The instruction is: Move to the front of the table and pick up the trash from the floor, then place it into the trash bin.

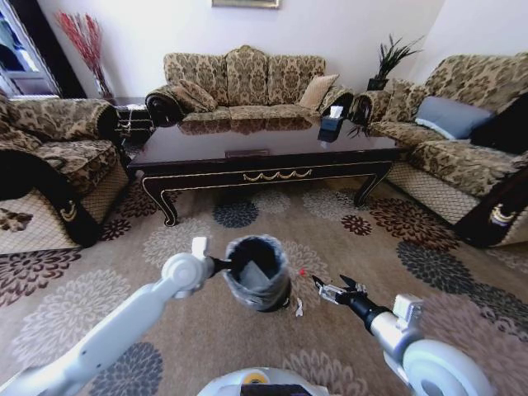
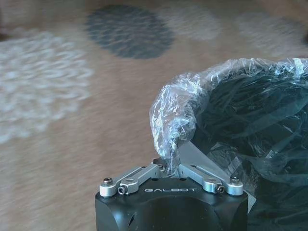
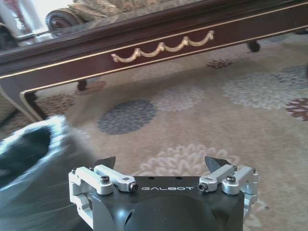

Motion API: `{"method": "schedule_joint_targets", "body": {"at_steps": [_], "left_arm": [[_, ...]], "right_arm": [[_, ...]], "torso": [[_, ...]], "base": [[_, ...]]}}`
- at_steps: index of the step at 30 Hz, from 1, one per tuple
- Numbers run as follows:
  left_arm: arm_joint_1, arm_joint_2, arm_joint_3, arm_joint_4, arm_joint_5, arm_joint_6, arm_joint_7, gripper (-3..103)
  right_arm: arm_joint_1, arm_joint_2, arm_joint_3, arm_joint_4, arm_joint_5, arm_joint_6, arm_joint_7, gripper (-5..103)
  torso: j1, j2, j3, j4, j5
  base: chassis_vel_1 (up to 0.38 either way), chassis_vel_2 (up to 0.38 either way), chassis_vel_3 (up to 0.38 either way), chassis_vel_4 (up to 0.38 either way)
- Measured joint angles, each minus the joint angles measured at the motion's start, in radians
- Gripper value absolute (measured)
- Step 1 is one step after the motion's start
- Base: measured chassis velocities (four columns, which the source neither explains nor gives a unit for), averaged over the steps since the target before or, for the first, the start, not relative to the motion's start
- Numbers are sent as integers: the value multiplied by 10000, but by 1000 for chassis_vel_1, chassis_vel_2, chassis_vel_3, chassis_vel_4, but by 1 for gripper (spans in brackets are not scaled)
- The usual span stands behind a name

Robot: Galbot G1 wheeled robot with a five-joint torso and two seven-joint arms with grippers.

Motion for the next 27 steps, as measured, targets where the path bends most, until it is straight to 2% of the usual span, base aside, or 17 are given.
{"method": "schedule_joint_targets", "body": {"at_steps": [3,4,9,10,11,15,21,27], "left_arm": [[739,391,-753,24,238,1,206,0],[739,391,-753,24,238,1,206,0],[1200,631,-1303,136,431,-1,389,0],[1200,631,-1303,136,431,-1,389,0],[1375,669,-1477,169,503,0,441,0],[1832,730,-1987,244,734,-1,624,0],[2231,734,-2577,335,717,-2,680,0],[2332,822,-2721,279,610,-1,695,0]], "right_arm": [[447,-38,-286,-988,-555,372,-202,100],[447,-38,-286,-988,-555,372,-202,100],[1001,130,-1070,-2706,-2548,1234,-825,100],[1001,130,-1070,-2706,-2548,1234,-825,100],[1227,211,-1381,-3280,-3093,1523,-994,100],[1950,401,-2243,-4763,-4108,2119,-1310,100],[2893,731,-3219,-6295,-4618,2591,-1462,100],[3346,1108,-3830,-7229,-4737,2733,-1457,101]], "torso": [[0,0,0,3,5],[0,0,0,3,5],[0,0,0,-3,5],[0,0,0,-3,5],[0,0,0,-4,5],[0,0,0,-1,5],[0,0,0,-2,4],[1,0,0,0,2]], "base": [[0,0,0,0],[0,0,0,0],[0,0,0,0],[0,0,0,0],[0,0,0,0],[0,0,0,0],[0,0,0,0],[0,0,0,0]]}}
